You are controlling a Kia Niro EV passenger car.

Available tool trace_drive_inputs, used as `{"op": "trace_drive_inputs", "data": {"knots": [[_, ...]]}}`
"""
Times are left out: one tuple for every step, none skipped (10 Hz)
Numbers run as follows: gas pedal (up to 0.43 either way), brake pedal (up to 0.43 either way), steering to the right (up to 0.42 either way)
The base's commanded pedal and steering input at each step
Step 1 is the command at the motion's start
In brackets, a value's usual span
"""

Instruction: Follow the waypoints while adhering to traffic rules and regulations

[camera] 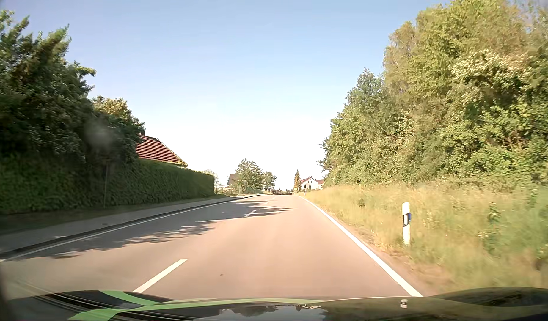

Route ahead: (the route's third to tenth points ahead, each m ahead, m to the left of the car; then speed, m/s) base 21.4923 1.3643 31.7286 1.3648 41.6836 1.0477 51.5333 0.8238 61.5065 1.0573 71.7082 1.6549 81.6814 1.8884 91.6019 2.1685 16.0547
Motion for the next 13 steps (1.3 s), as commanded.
{"op": "trace_drive_inputs", "data": {"knots": [[0.000, 0.000, -0.003], [0.000, 0.000, -0.003], [0.000, 0.000, -0.003], [0.000, 0.000, -0.003], [0.000, 0.000, -0.003], [0.000, 0.000, -0.003], [0.000, 0.000, -0.003], [0.000, 0.000, -0.003], [0.000, 0.000, -0.003], [0.000, 0.000, -0.003], [0.000, 0.000, -0.003], [0.000, 0.000, -0.003], [0.000, 0.000, -0.003]]}}
